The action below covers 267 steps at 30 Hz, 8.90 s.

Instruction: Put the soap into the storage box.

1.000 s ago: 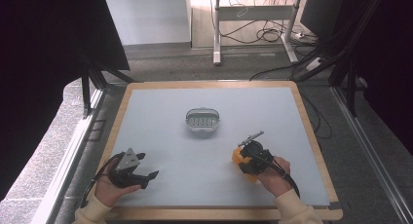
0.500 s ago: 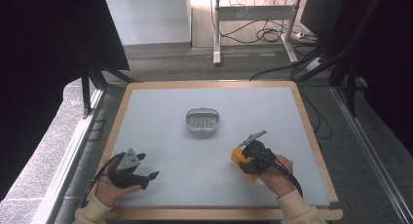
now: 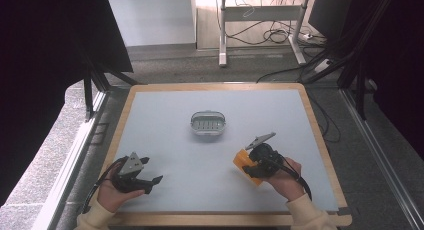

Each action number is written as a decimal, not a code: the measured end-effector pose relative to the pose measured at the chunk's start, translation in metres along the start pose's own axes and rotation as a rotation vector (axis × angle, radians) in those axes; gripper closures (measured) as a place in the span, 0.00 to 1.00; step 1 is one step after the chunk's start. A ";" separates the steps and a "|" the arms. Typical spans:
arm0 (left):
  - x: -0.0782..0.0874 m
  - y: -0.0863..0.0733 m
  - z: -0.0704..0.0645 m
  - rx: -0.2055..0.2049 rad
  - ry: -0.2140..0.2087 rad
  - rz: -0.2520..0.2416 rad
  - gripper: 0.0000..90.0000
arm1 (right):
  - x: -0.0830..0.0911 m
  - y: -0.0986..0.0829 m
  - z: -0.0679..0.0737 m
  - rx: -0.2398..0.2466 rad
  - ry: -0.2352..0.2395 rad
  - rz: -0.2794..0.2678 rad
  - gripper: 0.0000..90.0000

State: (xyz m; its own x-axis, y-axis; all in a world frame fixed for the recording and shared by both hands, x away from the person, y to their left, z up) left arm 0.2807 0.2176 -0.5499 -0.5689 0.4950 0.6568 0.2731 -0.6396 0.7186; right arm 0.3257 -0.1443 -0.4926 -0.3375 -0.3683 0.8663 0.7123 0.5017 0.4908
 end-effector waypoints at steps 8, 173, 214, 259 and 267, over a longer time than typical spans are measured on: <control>-0.001 0.000 0.000 -0.003 -0.001 0.002 0.22 | 0.005 0.013 -0.003 0.033 0.023 -0.024 0.68; -0.001 0.000 0.003 -0.008 -0.011 -0.001 0.21 | -0.064 0.195 -0.006 0.442 0.152 0.019 0.68; 0.000 -0.002 0.006 0.001 -0.012 -0.007 0.22 | -0.108 0.216 -0.004 0.559 0.180 0.128 0.68; -0.001 -0.002 0.003 -0.003 -0.014 0.002 0.21 | -0.048 0.163 -0.028 0.103 0.096 -0.205 0.24; -0.003 -0.002 0.001 -0.002 -0.012 0.006 0.21 | -0.028 0.122 -0.030 0.077 0.088 -0.268 0.26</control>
State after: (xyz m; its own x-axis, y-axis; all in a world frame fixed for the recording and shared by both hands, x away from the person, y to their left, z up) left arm 0.2825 0.2176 -0.5528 -0.5581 0.4979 0.6638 0.2748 -0.6439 0.7141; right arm 0.4409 -0.0964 -0.4598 -0.4499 -0.5605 0.6953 0.5552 0.4342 0.7094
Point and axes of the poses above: each handheld gripper's, and its own axes: x roughly backward along the jaws, y roughly out of its top, z roughly to its left, the point moved 5 cm from there along -x, roughly forward along the jaws, and after that the axes turned 12 degrees about -x, right-handed, at the moved point
